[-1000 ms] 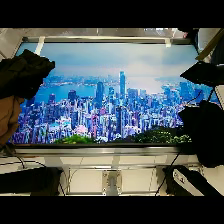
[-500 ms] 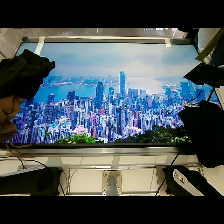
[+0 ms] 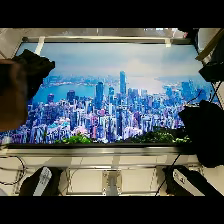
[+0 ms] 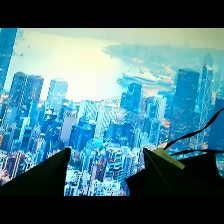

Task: Fold the clothes and pants, and hang the long-sleeved shirts on hangers.

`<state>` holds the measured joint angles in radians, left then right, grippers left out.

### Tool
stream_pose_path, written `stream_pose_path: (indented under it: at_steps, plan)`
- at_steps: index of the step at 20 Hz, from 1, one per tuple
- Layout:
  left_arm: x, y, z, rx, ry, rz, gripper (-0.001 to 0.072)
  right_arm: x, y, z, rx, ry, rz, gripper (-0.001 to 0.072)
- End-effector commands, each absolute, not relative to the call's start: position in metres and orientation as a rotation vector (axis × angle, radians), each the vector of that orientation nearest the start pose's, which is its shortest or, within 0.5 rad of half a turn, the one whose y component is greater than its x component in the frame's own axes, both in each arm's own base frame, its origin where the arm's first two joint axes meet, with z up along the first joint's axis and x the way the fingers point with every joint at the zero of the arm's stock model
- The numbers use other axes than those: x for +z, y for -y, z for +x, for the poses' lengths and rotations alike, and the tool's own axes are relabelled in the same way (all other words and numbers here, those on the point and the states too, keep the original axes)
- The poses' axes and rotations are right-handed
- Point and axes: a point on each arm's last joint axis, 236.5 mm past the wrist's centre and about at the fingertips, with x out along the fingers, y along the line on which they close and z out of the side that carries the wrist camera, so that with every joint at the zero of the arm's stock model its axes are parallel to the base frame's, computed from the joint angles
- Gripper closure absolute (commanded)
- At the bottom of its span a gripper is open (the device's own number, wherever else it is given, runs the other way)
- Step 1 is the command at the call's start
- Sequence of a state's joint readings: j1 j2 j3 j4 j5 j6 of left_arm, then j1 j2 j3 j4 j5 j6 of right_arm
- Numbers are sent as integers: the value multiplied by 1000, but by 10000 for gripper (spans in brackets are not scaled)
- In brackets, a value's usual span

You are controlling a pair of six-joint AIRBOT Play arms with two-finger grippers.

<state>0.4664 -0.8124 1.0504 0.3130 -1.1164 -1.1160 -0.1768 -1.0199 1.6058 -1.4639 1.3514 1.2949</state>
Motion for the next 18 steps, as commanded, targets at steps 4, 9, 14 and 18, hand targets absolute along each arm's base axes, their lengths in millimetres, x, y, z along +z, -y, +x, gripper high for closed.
stream_pose_path:
  at_steps: [4, 9, 14, 18]
  plan:
    - [237, 334, 324, -855, -509, -571, 700, 244, 75, 401, -46, -765, -147, 202]
    - [68, 482, 289, -795, -793, -621, 698, 192, 115, 402, -104, -930, -71, 278]
    - [96, 478, 344, -796, -640, -528, 0, 188, 128, 402, -126, -921, -35, 258]
    - [179, 353, 414, -708, -467, -357, 4, 187, 68, 410, 109, -892, 93, 258]
